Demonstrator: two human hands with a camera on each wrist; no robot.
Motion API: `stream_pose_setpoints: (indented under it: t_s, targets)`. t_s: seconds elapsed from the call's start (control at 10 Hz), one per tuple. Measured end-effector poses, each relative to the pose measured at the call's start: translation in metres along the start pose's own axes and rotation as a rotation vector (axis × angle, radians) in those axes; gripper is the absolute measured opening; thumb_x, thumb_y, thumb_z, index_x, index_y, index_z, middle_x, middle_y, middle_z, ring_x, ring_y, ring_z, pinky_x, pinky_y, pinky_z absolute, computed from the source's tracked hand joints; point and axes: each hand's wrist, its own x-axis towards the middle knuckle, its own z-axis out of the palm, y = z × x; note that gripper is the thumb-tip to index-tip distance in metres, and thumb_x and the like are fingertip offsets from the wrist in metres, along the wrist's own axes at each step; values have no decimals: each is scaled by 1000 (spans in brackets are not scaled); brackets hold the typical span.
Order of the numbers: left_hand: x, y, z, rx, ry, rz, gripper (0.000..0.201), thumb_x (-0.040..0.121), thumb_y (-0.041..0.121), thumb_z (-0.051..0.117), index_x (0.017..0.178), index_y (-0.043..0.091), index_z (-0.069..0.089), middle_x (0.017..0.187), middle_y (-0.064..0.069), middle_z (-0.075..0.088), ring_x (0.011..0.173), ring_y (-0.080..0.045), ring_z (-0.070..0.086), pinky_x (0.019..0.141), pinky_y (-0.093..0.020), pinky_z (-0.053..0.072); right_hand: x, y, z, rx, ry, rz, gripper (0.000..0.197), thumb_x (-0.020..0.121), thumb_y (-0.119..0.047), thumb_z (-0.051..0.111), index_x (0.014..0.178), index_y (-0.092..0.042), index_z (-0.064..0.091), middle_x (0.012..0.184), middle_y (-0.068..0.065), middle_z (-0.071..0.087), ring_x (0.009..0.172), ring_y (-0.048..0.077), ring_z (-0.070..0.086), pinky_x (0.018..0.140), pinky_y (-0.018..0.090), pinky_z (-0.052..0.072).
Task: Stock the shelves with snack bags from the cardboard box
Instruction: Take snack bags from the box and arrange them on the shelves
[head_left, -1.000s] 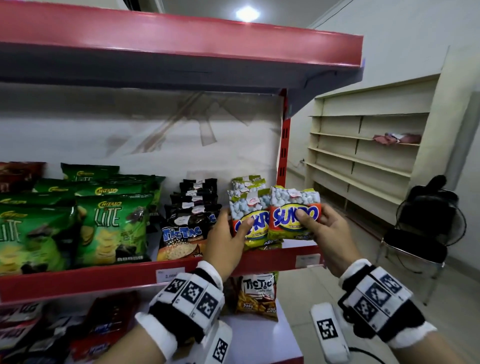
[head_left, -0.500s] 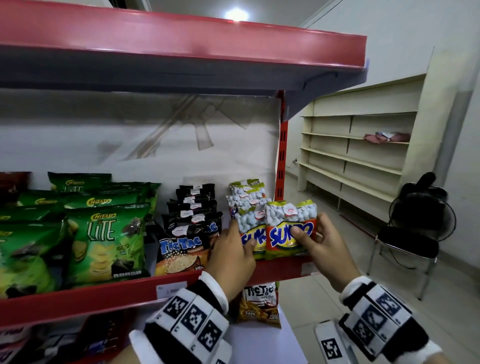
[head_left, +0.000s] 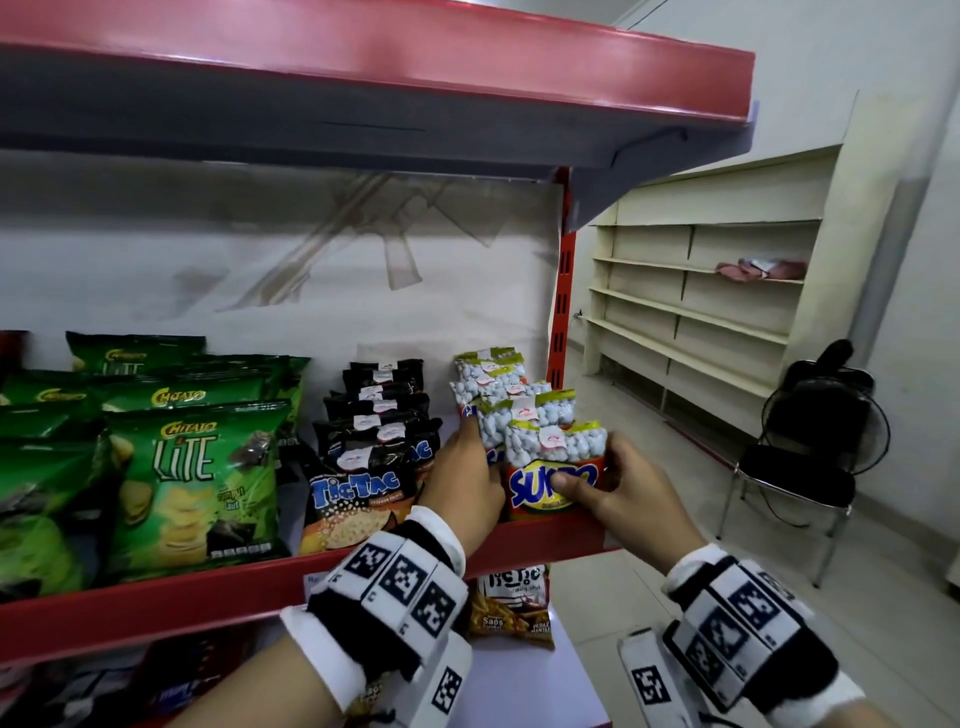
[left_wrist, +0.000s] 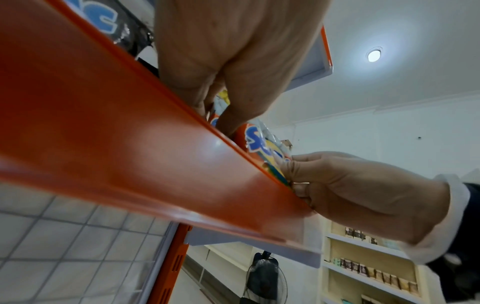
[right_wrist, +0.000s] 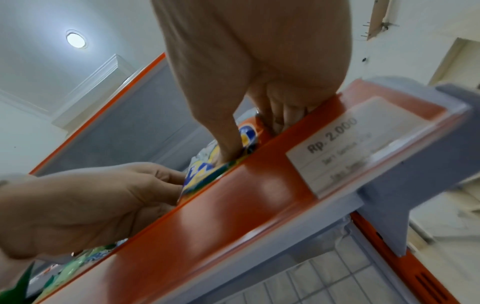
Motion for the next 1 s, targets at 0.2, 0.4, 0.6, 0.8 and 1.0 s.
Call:
stream_pose_setpoints:
  t_s: [0.2, 0.4, 0.6, 0.8, 1.0]
  targets:
    - [3, 8, -12, 127, -206, -21, 42, 91, 4, 47, 132, 4, 39, 137, -16, 49, 125, -31, 48, 97, -29, 39, 1, -11, -6, -155, -120, 47, 51, 73, -48, 74, 114, -28, 51, 100, -14, 62, 84, -2, 58, 56, 3, 41]
    - [2, 26, -41, 282, -360, -135, 16, 90, 0, 42, 76, 5, 46, 84, -14, 56, 71, -20, 52, 58, -14, 43, -10, -24, -13, -94, -116, 133, 69, 63, -64, 69, 115, -30, 39, 99, -11, 60, 83, 2, 61, 57, 17, 47]
    - [36, 44, -93, 238, -383, -245, 14, 88, -3, 46, 88, -3, 59, 94, -23, 72, 76, -33, 70, 68, -39, 56, 13, -59, -53, -132, -92, 46, 80, 57, -87, 46, 117, -33, 47, 100, -9, 60, 88, 8, 60, 66, 24, 45]
    - [108, 43, -121, 148, -195, -275, 23, 91, 6, 47, 98, -10, 61, 99, -23, 71, 80, -33, 70, 83, -45, 56, 79, -82, -86, -385, -252, -32, 69, 61, -77, 46, 109, -28, 60, 97, -4, 66, 89, 14, 64, 79, 28, 48]
    - [168, 25, -105, 231, -144, -328, 23, 91, 13, 55, 71, 6, 48, 101, -20, 64, 95, -31, 66, 91, -40, 54, 157, -56, -69, -702, -442, 31, 26, 92, -30, 57, 118, -24, 60, 107, 2, 68, 84, 15, 63, 65, 17, 46]
